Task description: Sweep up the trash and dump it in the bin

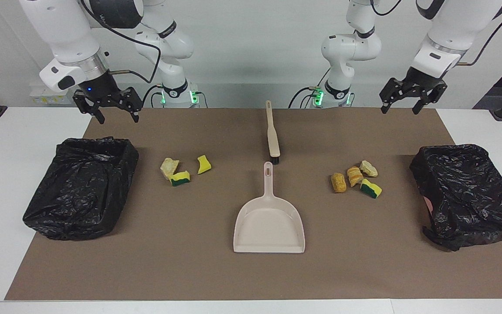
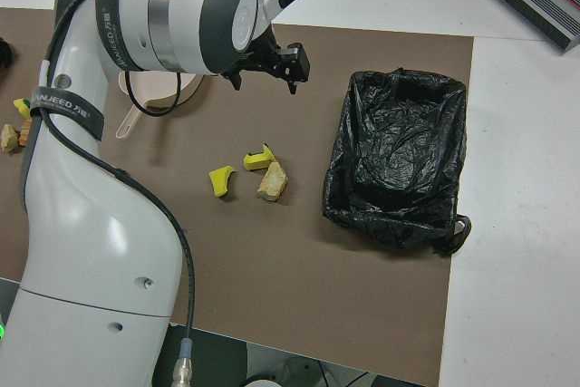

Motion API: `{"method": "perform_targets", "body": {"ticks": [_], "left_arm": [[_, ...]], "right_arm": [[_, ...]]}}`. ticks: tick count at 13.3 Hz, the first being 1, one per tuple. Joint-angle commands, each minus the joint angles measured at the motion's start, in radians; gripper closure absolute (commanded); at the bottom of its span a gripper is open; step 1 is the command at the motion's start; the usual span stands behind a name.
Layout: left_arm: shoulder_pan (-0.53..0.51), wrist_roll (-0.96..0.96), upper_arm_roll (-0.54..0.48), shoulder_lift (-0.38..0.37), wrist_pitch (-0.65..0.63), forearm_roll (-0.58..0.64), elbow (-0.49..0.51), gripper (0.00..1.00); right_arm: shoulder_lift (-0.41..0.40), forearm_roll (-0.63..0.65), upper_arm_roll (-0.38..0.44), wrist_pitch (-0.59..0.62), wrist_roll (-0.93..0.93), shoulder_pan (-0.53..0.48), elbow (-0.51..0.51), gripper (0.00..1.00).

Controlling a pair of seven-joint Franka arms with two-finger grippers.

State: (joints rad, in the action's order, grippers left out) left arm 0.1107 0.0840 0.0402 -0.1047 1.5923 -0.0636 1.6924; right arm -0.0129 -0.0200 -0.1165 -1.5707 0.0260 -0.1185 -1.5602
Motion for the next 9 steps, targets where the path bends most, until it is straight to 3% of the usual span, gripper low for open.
{"method": "perform_targets", "body": {"ticks": [1, 6, 9], "left_arm": [[0.101, 0.075, -0.009, -0.065, 0.066, -0.01, 0.148, 0.0], [0.274, 0.267, -0.009, -0.098, 0.242, -0.01, 0.328, 0.0], [0.365, 0.319, -0.009, -0.112, 0.307, -0.01, 0.427, 0.0]], "right_arm": [[0.021, -0.012, -0.006, 0.0, -0.024, -0.004, -0.024, 0.0], [0.056, -0.012, -0.006, -0.08, -0.017, -0.003, -0.121, 0.0], [0.048, -0.014, -0.015, -0.081, -0.02, 0.023, -0.121, 0.0]]}}
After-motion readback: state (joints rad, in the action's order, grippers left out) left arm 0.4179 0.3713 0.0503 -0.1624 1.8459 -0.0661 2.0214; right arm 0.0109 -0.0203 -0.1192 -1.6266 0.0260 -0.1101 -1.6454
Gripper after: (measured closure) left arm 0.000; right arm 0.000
